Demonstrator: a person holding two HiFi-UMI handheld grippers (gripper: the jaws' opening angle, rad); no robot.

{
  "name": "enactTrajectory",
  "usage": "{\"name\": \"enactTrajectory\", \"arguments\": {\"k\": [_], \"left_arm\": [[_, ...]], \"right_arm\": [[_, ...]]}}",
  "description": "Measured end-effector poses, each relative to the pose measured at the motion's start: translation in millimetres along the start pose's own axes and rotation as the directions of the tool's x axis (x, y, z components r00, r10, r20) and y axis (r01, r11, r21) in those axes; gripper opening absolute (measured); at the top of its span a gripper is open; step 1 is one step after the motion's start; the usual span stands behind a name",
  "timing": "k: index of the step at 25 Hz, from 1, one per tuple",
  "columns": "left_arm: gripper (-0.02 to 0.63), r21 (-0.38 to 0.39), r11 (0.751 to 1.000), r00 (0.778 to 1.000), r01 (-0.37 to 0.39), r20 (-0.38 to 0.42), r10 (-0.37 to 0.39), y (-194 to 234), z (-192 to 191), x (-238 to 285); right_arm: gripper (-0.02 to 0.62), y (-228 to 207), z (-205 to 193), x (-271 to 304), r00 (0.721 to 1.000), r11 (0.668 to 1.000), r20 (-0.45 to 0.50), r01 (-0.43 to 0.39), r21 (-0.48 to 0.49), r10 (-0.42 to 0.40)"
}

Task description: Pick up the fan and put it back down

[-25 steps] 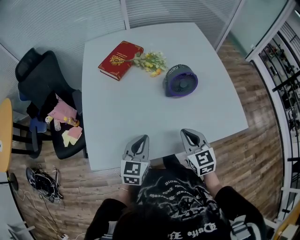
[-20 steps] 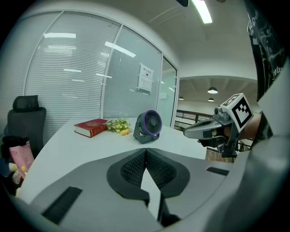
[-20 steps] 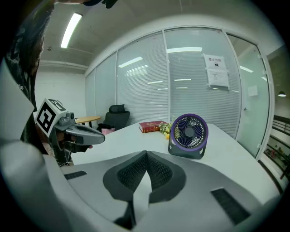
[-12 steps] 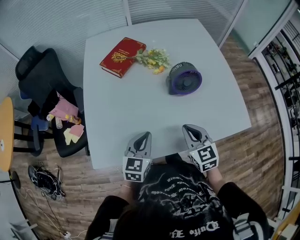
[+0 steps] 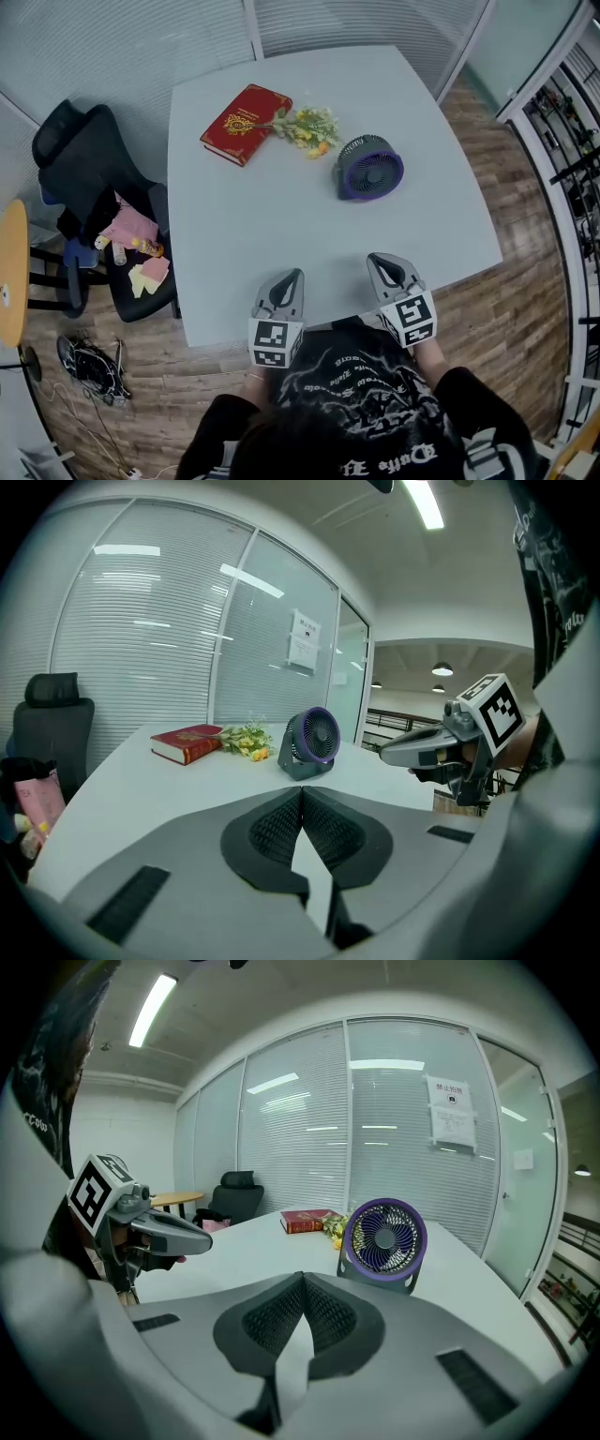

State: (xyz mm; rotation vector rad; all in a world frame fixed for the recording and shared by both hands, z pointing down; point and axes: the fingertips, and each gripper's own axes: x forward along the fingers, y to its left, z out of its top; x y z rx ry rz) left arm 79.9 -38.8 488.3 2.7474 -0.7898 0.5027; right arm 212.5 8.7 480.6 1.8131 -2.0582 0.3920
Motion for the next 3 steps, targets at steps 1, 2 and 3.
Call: {"name": "enactTrajectory", "arguments": {"k": [1, 2, 3], "left_arm": [[0.02, -0.001, 1.0, 1.0, -0.001, 0.001, 0.001, 0.3, 0.7, 1.2], [0.02, -0.001, 1.0, 1.0, -0.002, 0.001, 0.002, 0.4, 1.3, 2.3], [0.02, -0.002, 1.0, 1.0, -0.003, 0.0, 0.003, 0.5, 1.7, 3.3]], "right_arm": [[0.006, -1.1, -0.7, 0.6, 1.0, 1.0, -0.002, 0.0, 0.001, 0.0], [0.006, -2.2, -1.2, 1.0, 1.0, 1.0, -0.003, 0.001, 0.002, -0.001], [0.006, -3.3, -1.7, 1.4, 1.0, 1.0, -0.004, 0.002, 0.004, -0.002]]}}
